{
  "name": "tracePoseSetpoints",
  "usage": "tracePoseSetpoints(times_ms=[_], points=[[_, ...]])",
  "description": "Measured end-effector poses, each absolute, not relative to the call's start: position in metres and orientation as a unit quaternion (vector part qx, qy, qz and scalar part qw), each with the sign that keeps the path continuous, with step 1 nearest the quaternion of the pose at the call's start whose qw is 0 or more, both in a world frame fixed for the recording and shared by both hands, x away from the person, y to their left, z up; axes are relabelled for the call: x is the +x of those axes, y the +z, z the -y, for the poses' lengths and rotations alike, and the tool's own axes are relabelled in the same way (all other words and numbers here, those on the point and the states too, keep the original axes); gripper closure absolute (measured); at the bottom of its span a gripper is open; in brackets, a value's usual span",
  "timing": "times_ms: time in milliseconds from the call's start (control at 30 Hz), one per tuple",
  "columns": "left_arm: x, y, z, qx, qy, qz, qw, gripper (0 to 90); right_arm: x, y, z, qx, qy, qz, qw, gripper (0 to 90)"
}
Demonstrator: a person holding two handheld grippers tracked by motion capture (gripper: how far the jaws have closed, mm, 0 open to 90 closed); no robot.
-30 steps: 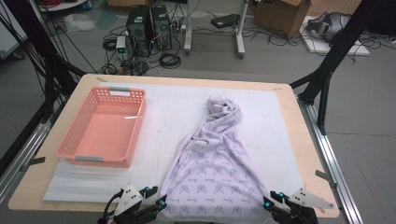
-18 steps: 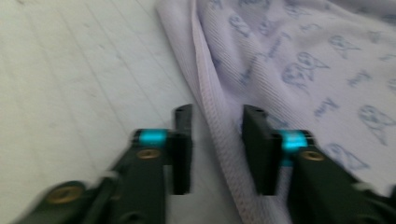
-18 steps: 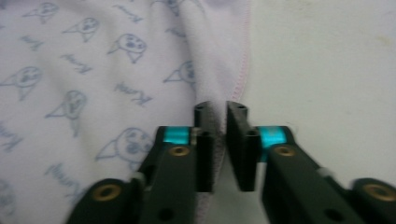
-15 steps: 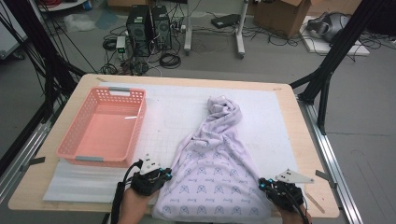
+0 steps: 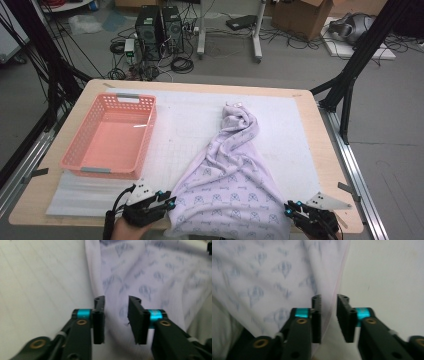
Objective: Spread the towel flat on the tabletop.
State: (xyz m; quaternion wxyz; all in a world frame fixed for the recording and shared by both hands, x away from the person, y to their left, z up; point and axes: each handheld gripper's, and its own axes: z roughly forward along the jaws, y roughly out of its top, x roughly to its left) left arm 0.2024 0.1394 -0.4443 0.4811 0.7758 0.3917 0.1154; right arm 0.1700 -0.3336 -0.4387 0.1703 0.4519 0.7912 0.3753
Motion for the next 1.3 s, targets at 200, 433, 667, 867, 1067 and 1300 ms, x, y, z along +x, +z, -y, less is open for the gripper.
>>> tracePoseSetpoints(times_ms=[200,433,667,867,1067,1300], points=[[0.245,-0.437,-0.121,0.766,0.122,-0.391,0.496,55.0,0.201,-0.429,0.333,0.453,0.408,-0.768,0.198,64.9],[0.301,-0.441,-0.093,0.78,0.115,-0.402,0.466,54.1,0.249,-0.437,0.32,0.455,0.396,-0.775,0.187,63.6],[0.323,-0.451,-0.069,0.808,0.14,-0.386,0.422,61.4,0.278,-0.448,0.297,0.435,0.368,-0.804,0.17,65.6],[0.315,-0.446,-0.082,0.812,0.169,-0.388,0.402,85.0,0.275,-0.445,0.297,0.434,0.363,-0.809,0.16,85.9],[0.286,-0.447,-0.114,0.79,0.159,-0.402,0.434,85.0,0.249,-0.441,0.323,0.451,0.341,-0.806,0.177,85.9],[0.258,-0.446,-0.124,0.778,0.147,-0.37,0.486,75.7,0.223,-0.439,0.338,0.455,0.355,-0.799,0.17,74.2]])
